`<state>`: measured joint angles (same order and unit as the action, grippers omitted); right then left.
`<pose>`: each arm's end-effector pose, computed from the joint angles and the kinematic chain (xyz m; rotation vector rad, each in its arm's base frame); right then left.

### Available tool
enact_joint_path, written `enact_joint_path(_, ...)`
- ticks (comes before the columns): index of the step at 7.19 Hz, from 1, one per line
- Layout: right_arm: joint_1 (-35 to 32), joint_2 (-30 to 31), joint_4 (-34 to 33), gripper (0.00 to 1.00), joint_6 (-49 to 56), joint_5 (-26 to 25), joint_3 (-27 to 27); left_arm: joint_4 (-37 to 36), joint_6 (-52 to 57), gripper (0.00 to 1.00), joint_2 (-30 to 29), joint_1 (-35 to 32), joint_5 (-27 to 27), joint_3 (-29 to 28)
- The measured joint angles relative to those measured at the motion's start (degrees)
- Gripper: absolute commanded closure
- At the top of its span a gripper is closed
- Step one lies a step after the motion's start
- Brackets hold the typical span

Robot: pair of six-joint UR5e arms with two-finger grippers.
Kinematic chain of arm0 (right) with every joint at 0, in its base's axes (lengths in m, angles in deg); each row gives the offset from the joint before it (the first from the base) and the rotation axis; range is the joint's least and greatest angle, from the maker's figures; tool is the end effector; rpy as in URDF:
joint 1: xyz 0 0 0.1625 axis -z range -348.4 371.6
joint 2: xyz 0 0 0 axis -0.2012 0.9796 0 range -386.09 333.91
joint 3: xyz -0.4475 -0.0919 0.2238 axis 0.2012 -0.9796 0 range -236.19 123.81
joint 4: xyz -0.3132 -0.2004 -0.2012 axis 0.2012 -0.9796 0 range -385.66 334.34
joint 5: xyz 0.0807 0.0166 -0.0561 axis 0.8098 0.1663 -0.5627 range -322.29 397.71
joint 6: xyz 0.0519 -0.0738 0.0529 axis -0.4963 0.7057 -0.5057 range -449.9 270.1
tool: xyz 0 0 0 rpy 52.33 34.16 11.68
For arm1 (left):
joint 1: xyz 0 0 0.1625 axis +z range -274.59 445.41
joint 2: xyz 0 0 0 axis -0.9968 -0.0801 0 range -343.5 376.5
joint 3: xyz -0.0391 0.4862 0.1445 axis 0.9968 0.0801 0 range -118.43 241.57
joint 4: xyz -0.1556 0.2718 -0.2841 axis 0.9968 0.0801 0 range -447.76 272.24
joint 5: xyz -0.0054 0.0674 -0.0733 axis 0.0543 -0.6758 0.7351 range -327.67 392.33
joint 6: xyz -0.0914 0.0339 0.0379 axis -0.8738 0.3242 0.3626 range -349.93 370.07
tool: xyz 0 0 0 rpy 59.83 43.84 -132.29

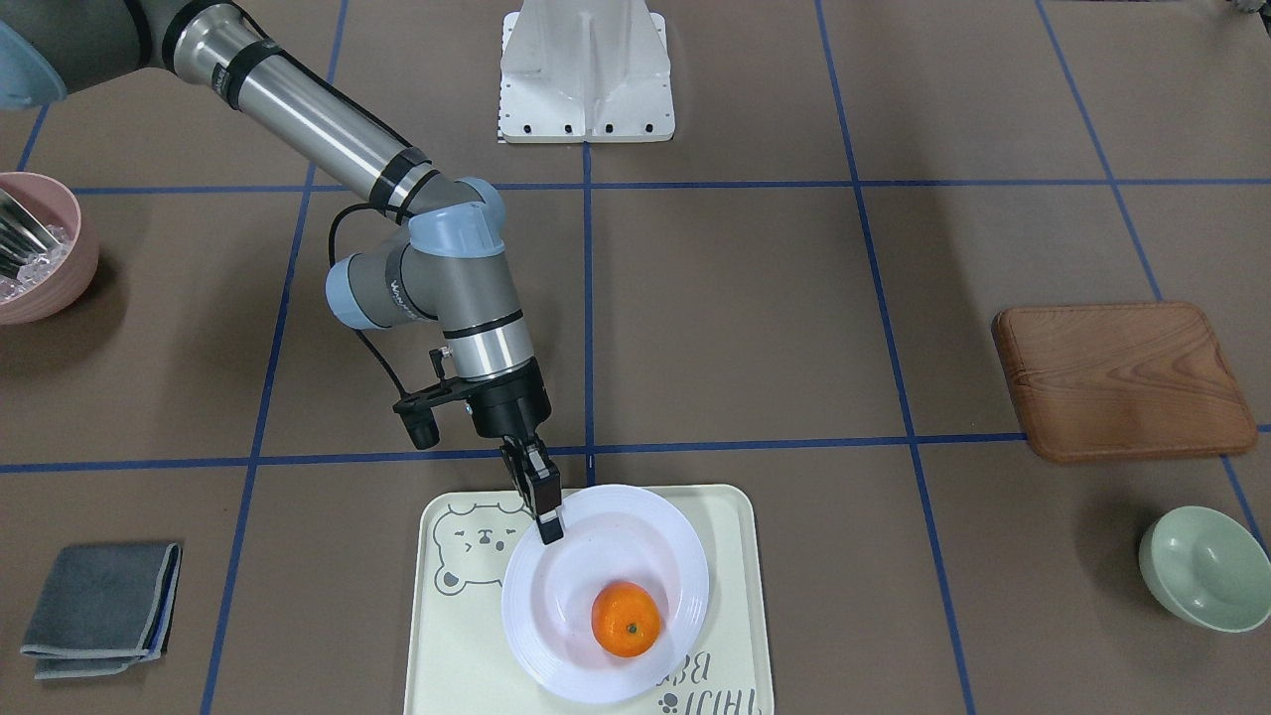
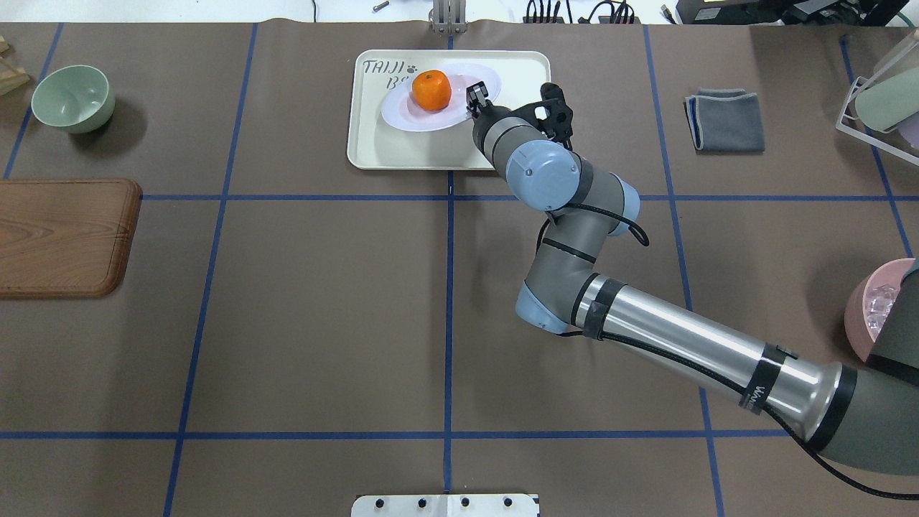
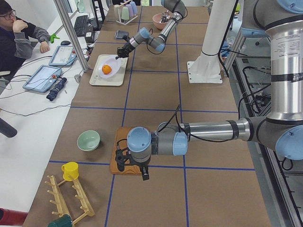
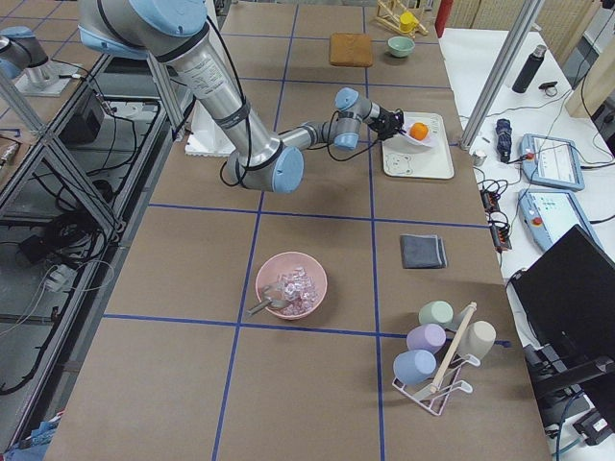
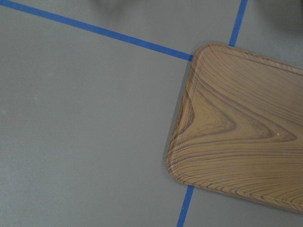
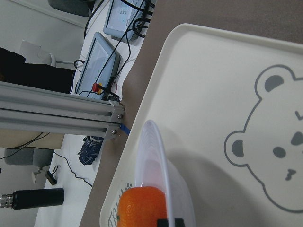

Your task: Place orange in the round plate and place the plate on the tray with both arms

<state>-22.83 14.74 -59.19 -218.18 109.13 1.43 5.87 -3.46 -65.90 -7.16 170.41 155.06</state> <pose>-0.6420 -0.6422 0.3124 0.2564 -1.3853 1.2785 -0.0748 -0.4292 0.7662 -0.0883 0.8373 -0.2679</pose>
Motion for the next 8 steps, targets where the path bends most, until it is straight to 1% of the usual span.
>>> enact_joint_path(1, -0.1, -0.5, 0.3, 0.01, 0.4, -0.5, -1.1, 0.0, 0.0, 0.02, 0.0, 0.0, 0.0, 0.0)
enact_joint_path(2, -0.1, -0.4, 0.1, 0.00, 3.3, -0.8, -0.7, 0.0, 0.0, 0.02, 0.0, 0.0, 0.0, 0.1)
enact_joint_path(3, -0.1, 1.1, -1.7, 0.00, 8.4, -0.6, 2.8, 0.0, 0.0, 0.02, 0.0, 0.0, 0.0, 0.1)
enact_joint_path(4, -0.1, 4.0, -7.3, 0.00, 13.0, 0.9, 9.8, 0.1, 0.0, 0.02, 0.0, 0.0, 0.0, 0.1)
enact_joint_path(5, -0.2, 6.4, -16.7, 0.00, 18.6, 3.3, 17.9, 0.1, 0.0, 0.02, 0.0, 0.0, 0.0, 0.2)
enact_joint_path(6, -0.6, 8.5, -26.1, 0.00, 25.0, 5.6, 24.4, 0.1, 0.1, 0.02, 0.0, 0.0, 0.0, 0.3)
enact_joint_path(7, -1.6, 11.5, -32.4, 0.00, 32.3, 8.7, 29.0, 0.0, 0.1, 0.02, -0.1, 0.0, 0.0, 0.4)
enact_joint_path(8, -3.4, 15.7, -36.4, 0.00, 41.8, 12.7, 32.5, -0.1, 0.0, 0.02, -0.1, 0.0, 0.1, 0.5)
